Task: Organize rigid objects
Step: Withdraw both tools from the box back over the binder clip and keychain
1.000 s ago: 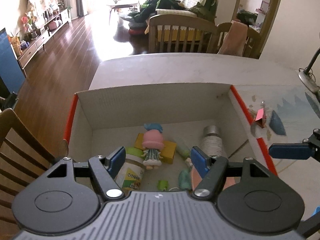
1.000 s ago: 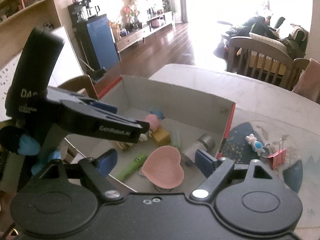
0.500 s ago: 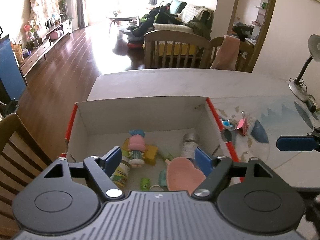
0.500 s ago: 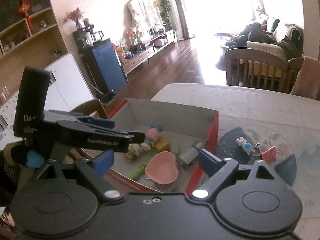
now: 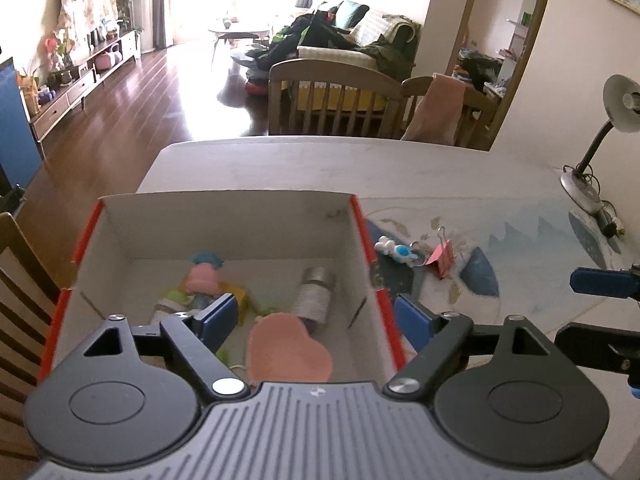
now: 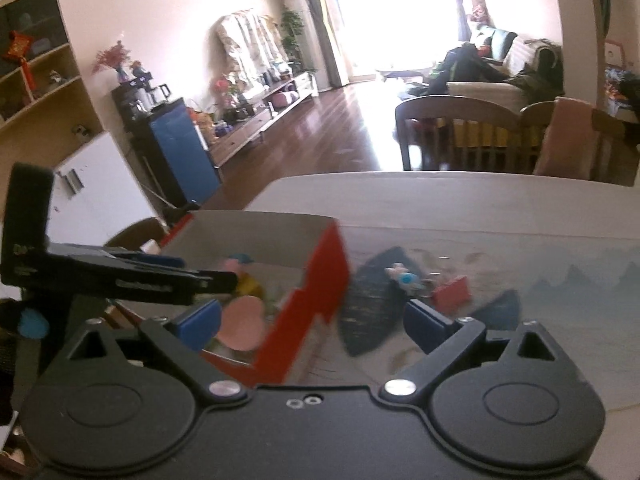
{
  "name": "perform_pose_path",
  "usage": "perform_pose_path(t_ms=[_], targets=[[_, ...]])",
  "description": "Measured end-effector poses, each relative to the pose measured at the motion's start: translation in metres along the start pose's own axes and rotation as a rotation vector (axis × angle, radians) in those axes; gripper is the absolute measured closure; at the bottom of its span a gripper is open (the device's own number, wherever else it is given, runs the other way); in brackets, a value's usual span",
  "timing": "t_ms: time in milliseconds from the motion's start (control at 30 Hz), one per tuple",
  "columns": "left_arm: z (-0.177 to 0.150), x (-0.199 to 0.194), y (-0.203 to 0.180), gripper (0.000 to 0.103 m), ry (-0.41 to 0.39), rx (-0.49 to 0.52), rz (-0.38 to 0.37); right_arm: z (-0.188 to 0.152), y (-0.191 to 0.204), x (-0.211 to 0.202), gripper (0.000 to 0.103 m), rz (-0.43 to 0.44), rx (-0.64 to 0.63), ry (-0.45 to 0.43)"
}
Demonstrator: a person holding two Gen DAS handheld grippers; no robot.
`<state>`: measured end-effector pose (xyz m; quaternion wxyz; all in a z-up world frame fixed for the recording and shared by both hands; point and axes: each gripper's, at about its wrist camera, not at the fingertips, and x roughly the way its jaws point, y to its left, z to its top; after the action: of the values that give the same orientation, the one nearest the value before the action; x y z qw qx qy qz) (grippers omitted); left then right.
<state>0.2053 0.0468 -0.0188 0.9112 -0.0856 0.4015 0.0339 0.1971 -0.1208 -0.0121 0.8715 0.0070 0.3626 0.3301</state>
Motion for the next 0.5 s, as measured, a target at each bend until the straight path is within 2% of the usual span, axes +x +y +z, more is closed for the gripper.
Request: perform_pose_path(t_ms=[500], targets=[[0.022, 0.053, -0.079, 0.012, -0.021, 0.014, 0.053, -0.011, -0.076, 0.009, 0.006, -0.064, -0.077, 0.053]])
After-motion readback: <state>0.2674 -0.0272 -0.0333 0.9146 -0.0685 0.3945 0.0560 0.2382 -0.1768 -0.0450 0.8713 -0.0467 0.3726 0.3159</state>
